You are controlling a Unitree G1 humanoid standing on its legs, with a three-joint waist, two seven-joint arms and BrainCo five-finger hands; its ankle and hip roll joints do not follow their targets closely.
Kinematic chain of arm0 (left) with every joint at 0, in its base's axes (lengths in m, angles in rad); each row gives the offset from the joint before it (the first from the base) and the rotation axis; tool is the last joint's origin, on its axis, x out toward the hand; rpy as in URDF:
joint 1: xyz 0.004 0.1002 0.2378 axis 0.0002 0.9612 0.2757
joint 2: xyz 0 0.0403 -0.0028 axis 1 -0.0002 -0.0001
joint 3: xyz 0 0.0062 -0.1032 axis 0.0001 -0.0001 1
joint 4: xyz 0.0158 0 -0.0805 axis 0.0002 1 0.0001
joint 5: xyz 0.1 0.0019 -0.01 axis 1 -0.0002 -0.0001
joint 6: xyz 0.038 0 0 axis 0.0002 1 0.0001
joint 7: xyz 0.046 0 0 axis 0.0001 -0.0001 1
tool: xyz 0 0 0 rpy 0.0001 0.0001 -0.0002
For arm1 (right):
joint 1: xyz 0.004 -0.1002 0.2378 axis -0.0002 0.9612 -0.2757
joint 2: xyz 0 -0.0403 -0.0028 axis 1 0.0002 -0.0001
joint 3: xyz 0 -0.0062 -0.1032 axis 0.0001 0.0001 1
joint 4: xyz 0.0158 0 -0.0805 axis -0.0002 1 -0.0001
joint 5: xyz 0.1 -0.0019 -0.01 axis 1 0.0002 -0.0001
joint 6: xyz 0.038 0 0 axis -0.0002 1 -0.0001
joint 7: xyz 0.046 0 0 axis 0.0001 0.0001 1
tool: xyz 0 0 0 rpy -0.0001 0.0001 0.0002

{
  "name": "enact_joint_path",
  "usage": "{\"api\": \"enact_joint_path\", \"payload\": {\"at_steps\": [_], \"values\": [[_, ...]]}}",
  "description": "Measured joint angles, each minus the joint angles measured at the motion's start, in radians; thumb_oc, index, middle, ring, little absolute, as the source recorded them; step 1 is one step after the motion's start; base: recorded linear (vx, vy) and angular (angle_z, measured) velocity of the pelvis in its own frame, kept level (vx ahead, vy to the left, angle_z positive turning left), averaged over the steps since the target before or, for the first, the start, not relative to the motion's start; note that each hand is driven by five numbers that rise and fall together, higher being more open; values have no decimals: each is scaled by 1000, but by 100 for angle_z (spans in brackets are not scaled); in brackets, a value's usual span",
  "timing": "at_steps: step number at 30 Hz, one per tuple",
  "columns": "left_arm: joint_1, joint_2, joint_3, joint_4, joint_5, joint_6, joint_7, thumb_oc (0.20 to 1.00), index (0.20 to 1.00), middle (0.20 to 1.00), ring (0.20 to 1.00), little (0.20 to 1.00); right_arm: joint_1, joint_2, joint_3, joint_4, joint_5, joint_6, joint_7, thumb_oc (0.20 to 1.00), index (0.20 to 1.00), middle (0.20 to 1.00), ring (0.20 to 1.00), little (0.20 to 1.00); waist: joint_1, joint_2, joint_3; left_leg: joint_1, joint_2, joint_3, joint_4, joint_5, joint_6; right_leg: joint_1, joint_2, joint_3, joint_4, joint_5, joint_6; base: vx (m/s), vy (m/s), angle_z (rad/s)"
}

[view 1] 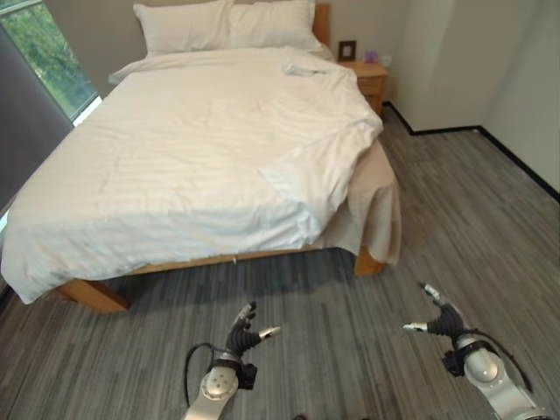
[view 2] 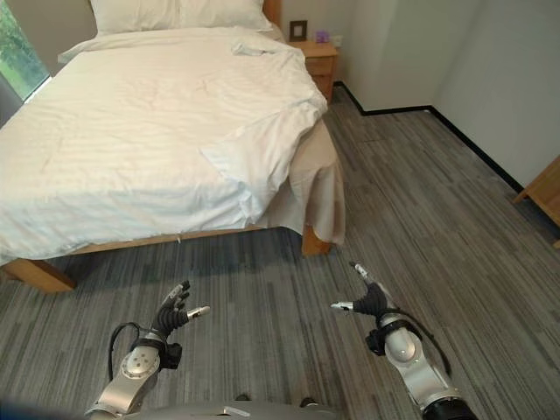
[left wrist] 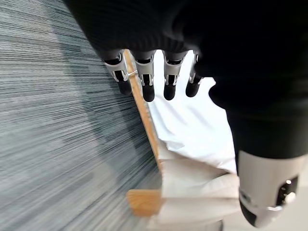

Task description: Making the bed.

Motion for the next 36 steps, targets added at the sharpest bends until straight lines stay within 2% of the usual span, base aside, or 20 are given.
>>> {"api": "enact_joint_path", "payload": {"at_steps": [9,10,12,13,14,16,18,20,21,22,23,24,26,27,28,29,31,33,34,36], "values": [[-19,19,3,-62,-18,-25,-20,1000,1000,1000,1000,1000,-31,-13,-6,-108,-32,-28,1,1000,1000,1000,1000,1000,-7,2,15,-2,6,-38,-10,7,-12,11,14,-31,-21,-5,-1,21,-109,10],[-13,20,4,-66,-29,-26,-21,1000,1000,1000,1000,1000,-22,4,-21,-107,-29,-26,1,1000,1000,1000,1000,1000,-6,2,37,-10,13,-19,20,0,-33,0,19,-10,-18,-24,-6,26,-191,-26],[-22,31,20,-64,-60,-28,-21,1000,1000,1000,1000,1000,-27,75,-49,-100,-11,-20,-4,1000,1000,1000,1000,1000,10,-44,87,-92,4,-11,205,-11,-58,-17,-2,24,6,-32,-24,11,-182,-45],[-27,32,28,-61,-78,-28,-22,1000,1000,1000,1000,1000,-31,89,-48,-98,-8,-19,-3,1000,1000,1000,1000,1000,23,-60,112,-164,8,-8,359,-19,-78,-29,-14,38,34,-41,-42,118,-219,-65],[-27,24,31,-56,-94,-27,-18,1000,1000,1000,1000,1000,-18,102,-48,-100,10,-12,-2,1000,1000,1000,1000,1000,38,-79,143,-267,32,2,590,9,-129,-25,-37,63,52,-33,-68,119,-138,-57],[-18,14,31,-52,-97,-29,-18,1000,1000,1000,1000,1000,-9,113,-59,-102,30,-11,-5,1000,1000,1000,1000,1000,32,-79,150,-341,63,-10,688,20,-135,-19,-22,86,43,-44,-82,162,-75,-36],[-19,-10,21,-52,-129,-30,-16,1000,1000,1000,1000,1000,-12,119,-59,-101,39,-2,-6,1000,1000,1000,1000,1000,48,-63,165,-359,78,5,559,20,-135,-37,-16,129,43,-39,-90,316,45,-59],[-35,-28,2,-51,-134,-32,-15,1000,1000,1000,1000,1000,-23,120,-30,-94,59,0,-6,1000,1000,1000,1000,1000,55,-14,159,-317,72,48,93,42,-115,-28,5,150,2,-41,-85,556,65,-42],[-41,-29,2,-37,-134,-36,-15,1000,1000,1000,1000,1000,-32,118,-18,-83,60,-2,-9,1000,1000,1000,1000,1000,57,-4,164,-311,71,74,1,46,-121,-1,15,149,-26,-45,-78,699,75,-14],[-54,-26,3,-9,-134,-37,-15,1000,1000,1000,1000,1000,-60,118,11,-35,64,0,-12,1000,1000,1000,1000,1000,60,15,155,-302,72,107,-22,50,-128,18,17,155,-28,-55,-64,414,62,-31],[-49,-27,5,-5,-134,-38,-14,1000,1000,1000,1000,1000,-64,118,19,-23,64,4,-6,1000,1000,1000,1000,1000,83,9,153,-289,75,112,2,50,-126,26,13,174,-21,-70,-56,540,45,-67],[-28,-28,8,-9,-134,-40,-9,1000,1000,1000,1000,1000,-59,119,27,-40,64,5,-6,1000,1000,1000,1000,1000,102,14,145,-280,64,78,94,47,-119,39,-8,197,-4,-93,-42,357,27,-97],[-12,-40,0,4,-135,-39,-8,1000,1000,1000,1000,1000,-39,120,41,-74,49,0,-9,1000,1000,1000,1000,1000,103,5,129,-247,35,68,152,28,-92,33,-45,203,115,-185,21,263,38,-61],[-18,-33,-1,11,-135,-38,-6,1000,1000,1000,1000,1000,-36,122,55,-73,47,1,-9,1000,1000,1000,1000,1000,93,-8,129,-227,25,83,150,16,-64,-5,-64,206,257,-202,76,243,87,-33],[-34,-24,-2,-5,-135,-38,-3,1000,1000,1000,1000,1000,-31,130,72,-94,32,2,-2,1000,1000,1000,1000,1000,80,-29,112,-163,-2,94,80,42,21,-133,-97,182,558,-213,134,384,96,-20],[-57,-11,-18,-14,-134,-37,2,1000,1000,1000,1000,1000,-38,136,71,-122,21,6,-3,1000,1000,1000,1000,1000,62,-25,128,-138,-4,86,72,47,44,-220,-112,182,748,-168,184,297,65,1],[-100,28,-59,-32,-131,-37,2,1000,1000,1000,1000,1000,-47,146,70,-148,15,5,-3,1000,1000,1000,1000,1000,24,-21,129,-96,1,53,47,44,44,-340,-131,161,962,-143,179,264,-46,52],[-136,33,-55,-56,-131,-40,9,1000,1000,1000,1000,1000,-61,154,72,-142,7,4,-2,1000,1000,1000,1000,1000,24,-11,122,-30,10,49,32,14,12,-362,-185,50,853,-153,166,366,-162,40],[-127,49,-41,-77,-131,-47,10,1000,1000,1000,1000,1000,-87,162,72,-141,6,3,-3,1000,1000,1000,1000,1000,30,-21,120,-10,2,58,26,2,32,-357,-218,-4,725,-124,162,321,-232,30],[-128,63,-23,-81,-131,-47,9,1000,1000,1000,1000,1000,-102,158,76,-140,6,-1,-4,1000,1000,1000,1000,1000,15,-20,112,4,-9,54,11,-20,8,-392,-238,3,631,-89,165,280,-213,35]]}}
